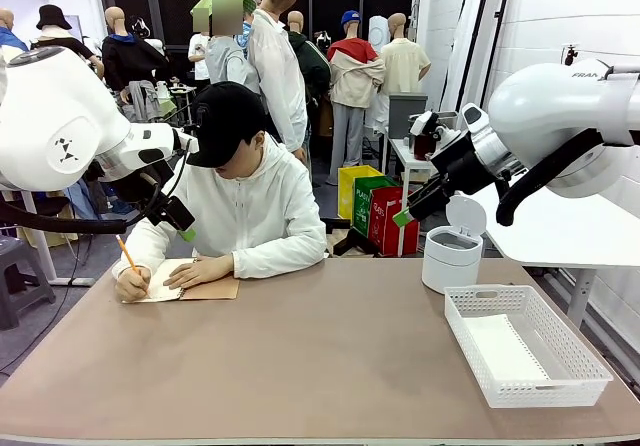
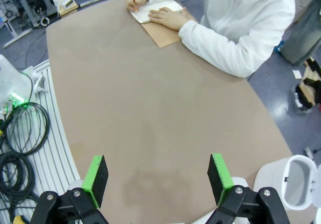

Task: Sort the paper based on its condition.
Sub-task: If a person hands you a paper, place it in the Organizing basket , and if it's crumpled, put it in the Trash can.

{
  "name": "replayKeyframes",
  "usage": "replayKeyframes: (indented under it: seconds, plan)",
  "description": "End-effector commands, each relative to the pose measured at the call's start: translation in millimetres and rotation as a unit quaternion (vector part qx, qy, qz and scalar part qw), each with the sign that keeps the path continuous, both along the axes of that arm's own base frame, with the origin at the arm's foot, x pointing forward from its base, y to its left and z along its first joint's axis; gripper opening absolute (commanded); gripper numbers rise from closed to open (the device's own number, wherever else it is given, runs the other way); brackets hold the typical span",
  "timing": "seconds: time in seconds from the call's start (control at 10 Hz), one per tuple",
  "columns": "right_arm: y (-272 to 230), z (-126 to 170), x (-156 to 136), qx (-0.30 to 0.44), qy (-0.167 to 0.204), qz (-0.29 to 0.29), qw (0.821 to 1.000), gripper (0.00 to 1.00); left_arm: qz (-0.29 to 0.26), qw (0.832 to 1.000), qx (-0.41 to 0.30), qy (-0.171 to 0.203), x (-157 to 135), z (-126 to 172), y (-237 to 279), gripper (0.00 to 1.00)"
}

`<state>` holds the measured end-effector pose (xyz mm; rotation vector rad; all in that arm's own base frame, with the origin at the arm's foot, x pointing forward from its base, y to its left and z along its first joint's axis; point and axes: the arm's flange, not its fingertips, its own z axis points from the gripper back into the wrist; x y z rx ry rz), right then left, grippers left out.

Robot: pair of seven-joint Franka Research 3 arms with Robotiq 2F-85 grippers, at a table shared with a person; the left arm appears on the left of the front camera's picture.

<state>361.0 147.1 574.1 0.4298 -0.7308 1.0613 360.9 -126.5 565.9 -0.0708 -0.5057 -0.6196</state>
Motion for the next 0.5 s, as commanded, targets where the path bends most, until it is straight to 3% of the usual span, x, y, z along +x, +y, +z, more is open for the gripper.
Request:
replayKeyframes:
  seconds: [0.0, 0.4]
  plan:
    - [1.0, 0.5, 0.0, -0.001, 0.002, 0.001, 1.0, 1.0, -0.001, 1.0, -0.003, 0.0, -0.3, 0.9, 0.7, 1.0]
    - [1.0, 0.5, 0.0, -0.001, 0.002, 0.001, 1.0, 1.0, -0.001, 1.0, -0.003, 0.0, -0.3, 0.9, 0.7, 1.0]
